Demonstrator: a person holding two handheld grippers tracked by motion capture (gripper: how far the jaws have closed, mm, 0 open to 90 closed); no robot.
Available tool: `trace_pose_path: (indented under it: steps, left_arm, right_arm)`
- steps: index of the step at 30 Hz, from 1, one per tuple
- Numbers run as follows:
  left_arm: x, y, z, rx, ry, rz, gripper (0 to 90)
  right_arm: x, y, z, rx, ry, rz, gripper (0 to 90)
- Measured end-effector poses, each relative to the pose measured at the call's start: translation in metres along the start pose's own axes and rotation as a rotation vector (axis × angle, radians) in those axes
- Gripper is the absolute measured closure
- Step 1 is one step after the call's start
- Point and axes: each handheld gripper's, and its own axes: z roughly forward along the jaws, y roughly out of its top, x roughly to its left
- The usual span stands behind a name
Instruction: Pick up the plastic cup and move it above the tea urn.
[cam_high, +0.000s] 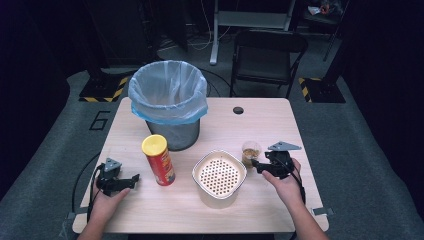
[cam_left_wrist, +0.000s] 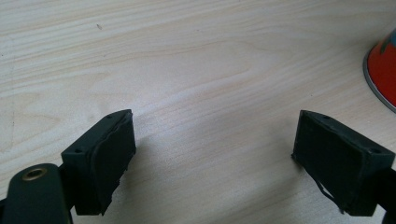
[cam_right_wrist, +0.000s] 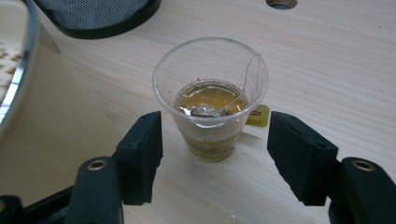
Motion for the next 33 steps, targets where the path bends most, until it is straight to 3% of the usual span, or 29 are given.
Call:
trace_pose_path:
  steps: [6, 19, 33]
  left_arm:
    - [0.0, 0.0, 0.0, 0.0, 0.0, 0.0, 12.6]
    - [0.0, 0.0, 0.0, 0.0, 0.0, 0.0, 12.6]
    - [0.0, 0.0, 0.0, 0.0, 0.0, 0.0, 12.6]
  right_arm:
    - [0.001, -0.001, 0.02, 0.011, -0.003, 0.011, 33.6]
    - [0.014, 0.005, 0.048, 0.003, -0.014, -0.042, 25.7]
    - [0.017, 0.014, 0.067, -0.019, -0.027, -0.077, 28.2]
